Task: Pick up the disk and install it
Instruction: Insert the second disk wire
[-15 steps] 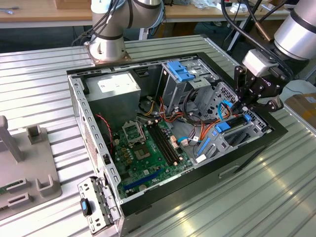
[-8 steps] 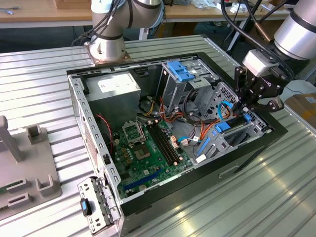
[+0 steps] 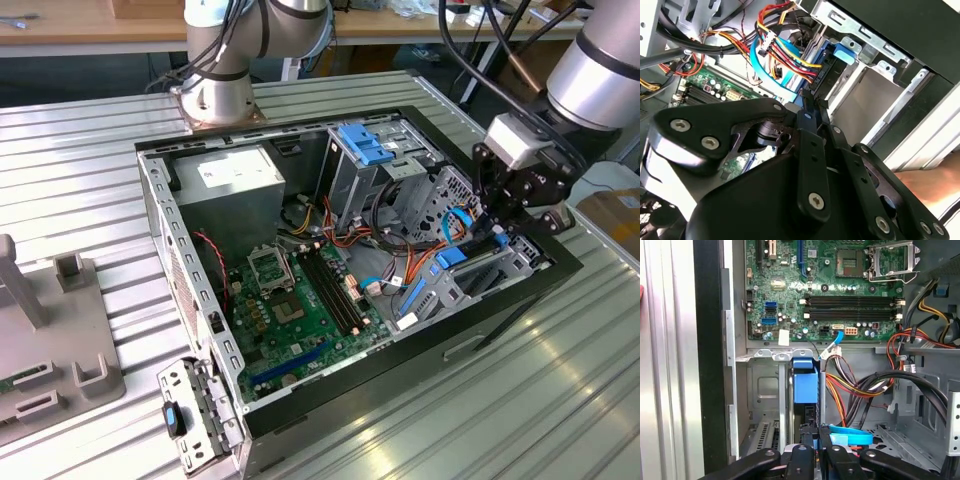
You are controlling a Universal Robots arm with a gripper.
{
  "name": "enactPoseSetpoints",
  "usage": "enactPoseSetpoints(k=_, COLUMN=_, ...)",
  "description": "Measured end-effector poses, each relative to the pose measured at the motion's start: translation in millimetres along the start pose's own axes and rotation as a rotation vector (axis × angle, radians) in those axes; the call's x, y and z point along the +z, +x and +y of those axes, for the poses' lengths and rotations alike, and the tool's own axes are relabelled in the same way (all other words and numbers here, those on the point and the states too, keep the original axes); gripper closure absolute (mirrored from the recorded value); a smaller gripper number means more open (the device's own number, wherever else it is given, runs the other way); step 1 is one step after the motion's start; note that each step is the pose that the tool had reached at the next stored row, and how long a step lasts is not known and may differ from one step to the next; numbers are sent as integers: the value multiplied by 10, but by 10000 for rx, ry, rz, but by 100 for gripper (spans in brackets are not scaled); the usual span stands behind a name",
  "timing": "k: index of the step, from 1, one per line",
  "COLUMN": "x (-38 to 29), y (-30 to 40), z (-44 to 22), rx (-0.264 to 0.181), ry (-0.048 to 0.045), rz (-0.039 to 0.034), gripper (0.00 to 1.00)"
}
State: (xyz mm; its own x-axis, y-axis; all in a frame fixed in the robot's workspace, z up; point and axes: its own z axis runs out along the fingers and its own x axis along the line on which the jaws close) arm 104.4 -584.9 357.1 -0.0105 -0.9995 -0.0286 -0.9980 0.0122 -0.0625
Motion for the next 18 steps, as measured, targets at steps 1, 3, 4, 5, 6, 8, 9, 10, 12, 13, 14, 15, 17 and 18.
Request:
enactPoseSetpoints(k=1, x=3, y=0, z=6, rx=-24, ry=21, rz=-29, gripper=84)
enactPoseSetpoints(k=3, x=8, y=1, z=14, rx=-74, ry=62, rz=-77, gripper=84)
enactPoseSetpoints(k=4, x=9, y=0, z=15, rx=-92, ry=74, rz=-81, gripper=84)
enactPoseSetpoints(k=5, x=9, y=1, z=18, rx=-103, ry=83, rz=-82, gripper=84)
enactPoseSetpoints(k=6, x=11, y=2, z=20, rx=-112, ry=94, rz=-84, gripper=84)
enactPoseSetpoints(k=8, x=24, y=3, z=21, rx=-170, ry=136, rz=-88, gripper=84)
enactPoseSetpoints(k=9, x=28, y=3, z=22, rx=-232, ry=141, rz=-90, gripper=84)
enactPoseSetpoints(k=10, x=28, y=3, z=22, rx=-267, ry=141, rz=-92, gripper=84)
enactPoseSetpoints(k=12, x=33, y=3, z=22, rx=-313, ry=139, rz=-96, gripper=84)
enactPoseSetpoints(k=13, x=33, y=3, z=22, rx=-315, ry=139, rz=-96, gripper=84)
enactPoseSetpoints(k=14, x=35, y=3, z=19, rx=-318, ry=139, rz=-97, gripper=84)
enactPoseSetpoints(k=15, x=35, y=2, z=16, rx=-318, ry=139, rz=-97, gripper=84)
enactPoseSetpoints(k=17, x=36, y=3, z=7, rx=-319, ry=139, rz=-98, gripper=84)
enactPoseSetpoints(k=18, x=36, y=3, z=8, rx=-318, ry=139, rz=-97, gripper=84)
